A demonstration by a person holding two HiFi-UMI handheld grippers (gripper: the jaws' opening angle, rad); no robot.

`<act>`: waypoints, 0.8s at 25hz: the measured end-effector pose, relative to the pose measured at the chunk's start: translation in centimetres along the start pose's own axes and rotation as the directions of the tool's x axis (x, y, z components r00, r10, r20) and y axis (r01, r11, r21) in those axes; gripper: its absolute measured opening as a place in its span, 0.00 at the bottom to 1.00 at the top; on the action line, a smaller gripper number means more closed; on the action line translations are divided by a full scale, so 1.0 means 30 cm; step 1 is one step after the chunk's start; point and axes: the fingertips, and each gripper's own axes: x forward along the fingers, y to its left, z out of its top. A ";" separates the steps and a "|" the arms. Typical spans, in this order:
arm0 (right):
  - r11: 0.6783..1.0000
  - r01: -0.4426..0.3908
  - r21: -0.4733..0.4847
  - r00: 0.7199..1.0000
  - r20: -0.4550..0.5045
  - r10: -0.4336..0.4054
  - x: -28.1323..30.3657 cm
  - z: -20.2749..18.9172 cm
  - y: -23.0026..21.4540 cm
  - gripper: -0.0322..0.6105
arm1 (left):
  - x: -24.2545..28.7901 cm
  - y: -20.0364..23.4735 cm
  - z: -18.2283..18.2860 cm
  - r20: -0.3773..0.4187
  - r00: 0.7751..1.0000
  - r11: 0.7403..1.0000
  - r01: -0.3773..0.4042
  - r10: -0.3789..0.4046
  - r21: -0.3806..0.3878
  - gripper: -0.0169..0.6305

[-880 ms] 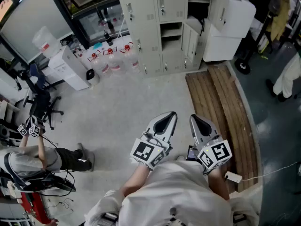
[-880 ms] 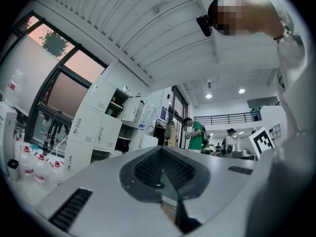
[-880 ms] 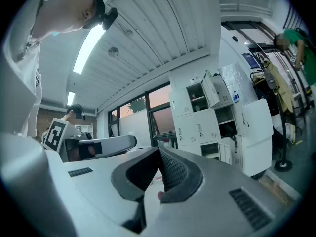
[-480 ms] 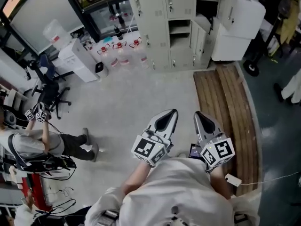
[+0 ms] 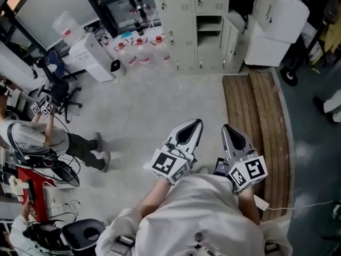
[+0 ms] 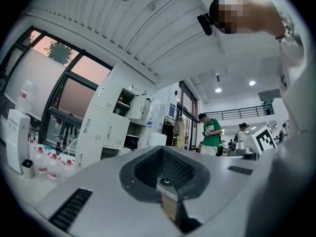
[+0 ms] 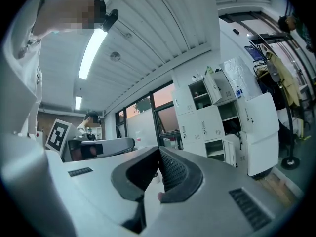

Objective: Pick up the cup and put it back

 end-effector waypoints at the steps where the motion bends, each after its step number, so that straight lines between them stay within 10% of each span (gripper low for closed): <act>1: 1.000 -0.005 0.011 1.000 0.008 0.005 -0.004 -0.001 -0.004 0.09 | -0.005 0.008 -0.005 0.001 1.000 1.000 -0.011 0.011 -0.006 0.04; 20: 0.998 0.056 0.020 0.998 -0.023 -0.056 0.253 0.023 -0.250 0.09 | 0.246 0.288 0.011 0.013 1.000 1.000 -0.021 0.021 -0.002 0.04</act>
